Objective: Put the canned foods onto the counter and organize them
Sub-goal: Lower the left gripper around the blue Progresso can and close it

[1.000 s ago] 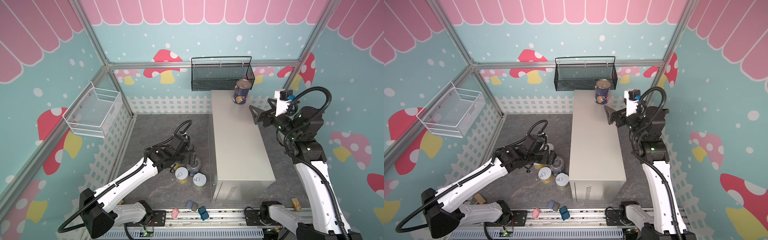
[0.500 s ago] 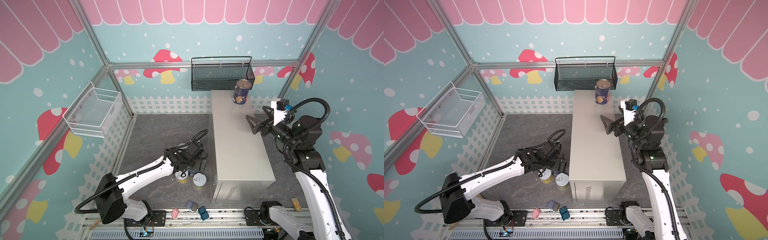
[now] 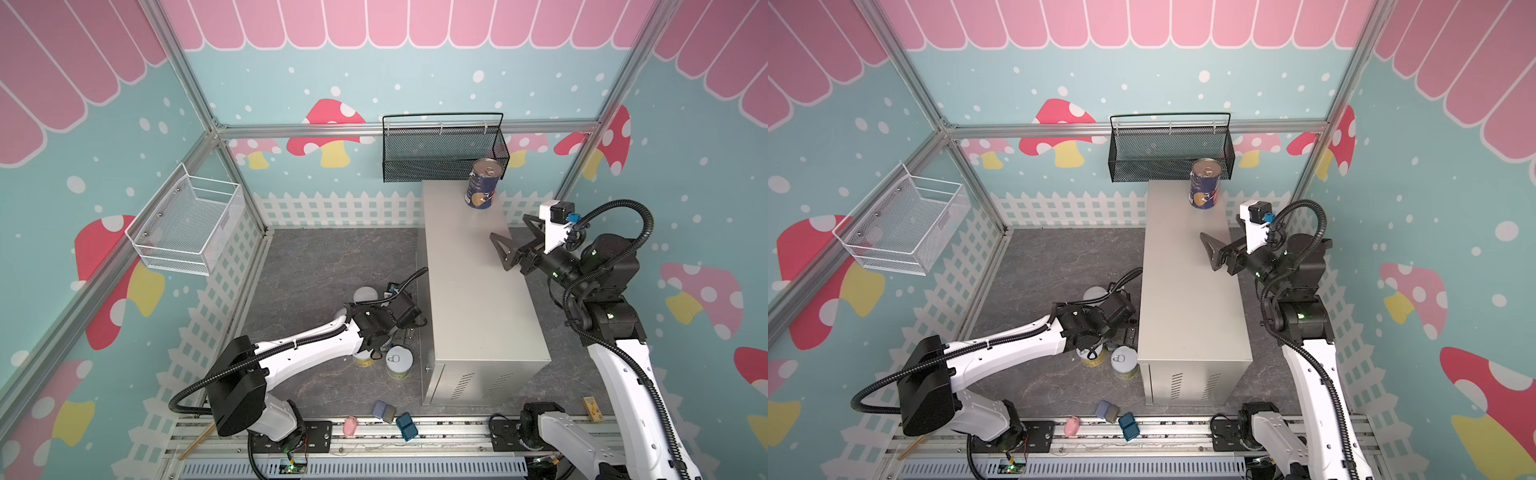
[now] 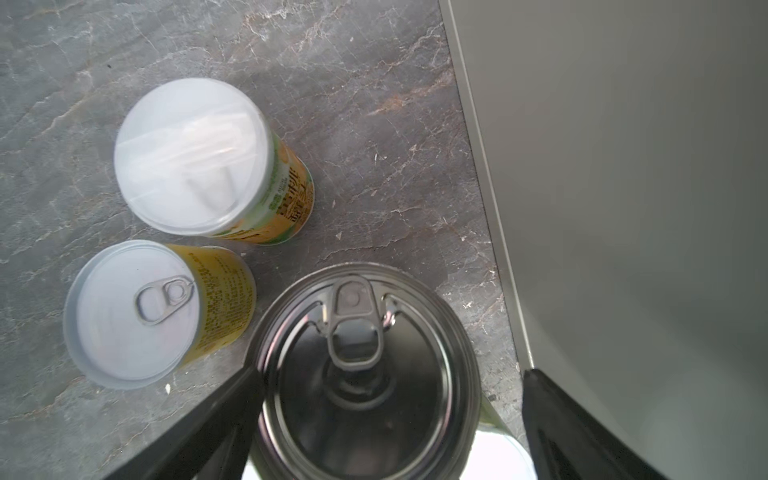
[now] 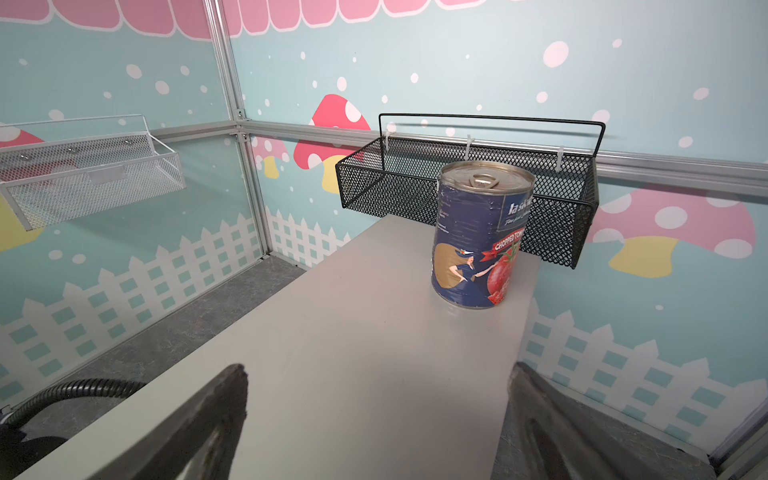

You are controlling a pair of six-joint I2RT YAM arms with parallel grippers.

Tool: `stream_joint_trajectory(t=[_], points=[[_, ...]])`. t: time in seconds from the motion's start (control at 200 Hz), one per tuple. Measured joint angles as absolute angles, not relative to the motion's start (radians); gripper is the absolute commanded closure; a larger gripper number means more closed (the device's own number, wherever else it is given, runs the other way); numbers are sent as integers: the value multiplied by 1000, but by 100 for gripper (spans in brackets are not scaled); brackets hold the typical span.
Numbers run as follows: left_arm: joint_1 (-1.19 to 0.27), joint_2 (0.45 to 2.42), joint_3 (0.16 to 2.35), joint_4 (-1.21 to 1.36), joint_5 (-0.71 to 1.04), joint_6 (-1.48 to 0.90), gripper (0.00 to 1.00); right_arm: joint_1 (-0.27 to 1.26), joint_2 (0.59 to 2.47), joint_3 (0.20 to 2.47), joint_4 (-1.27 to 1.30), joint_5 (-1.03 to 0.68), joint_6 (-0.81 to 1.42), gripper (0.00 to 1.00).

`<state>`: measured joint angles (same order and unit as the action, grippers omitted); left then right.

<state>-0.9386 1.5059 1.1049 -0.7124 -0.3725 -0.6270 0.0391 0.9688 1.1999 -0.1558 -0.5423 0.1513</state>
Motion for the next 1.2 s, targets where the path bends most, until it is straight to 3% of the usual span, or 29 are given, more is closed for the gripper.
stream_joint_trajectory(t=[0.711, 0.936, 1.201], points=[[-937, 1533, 1093, -719, -416, -627, 2, 39, 969, 1192, -126, -545, 155, 1], [-929, 1540, 1084, -697, -413, -624, 13, 39, 969, 1192, -126, -551, 155, 1], [-910, 1540, 1072, -649, -407, -619, 9, 39, 972, 1192, -126, -560, 155, 1]])
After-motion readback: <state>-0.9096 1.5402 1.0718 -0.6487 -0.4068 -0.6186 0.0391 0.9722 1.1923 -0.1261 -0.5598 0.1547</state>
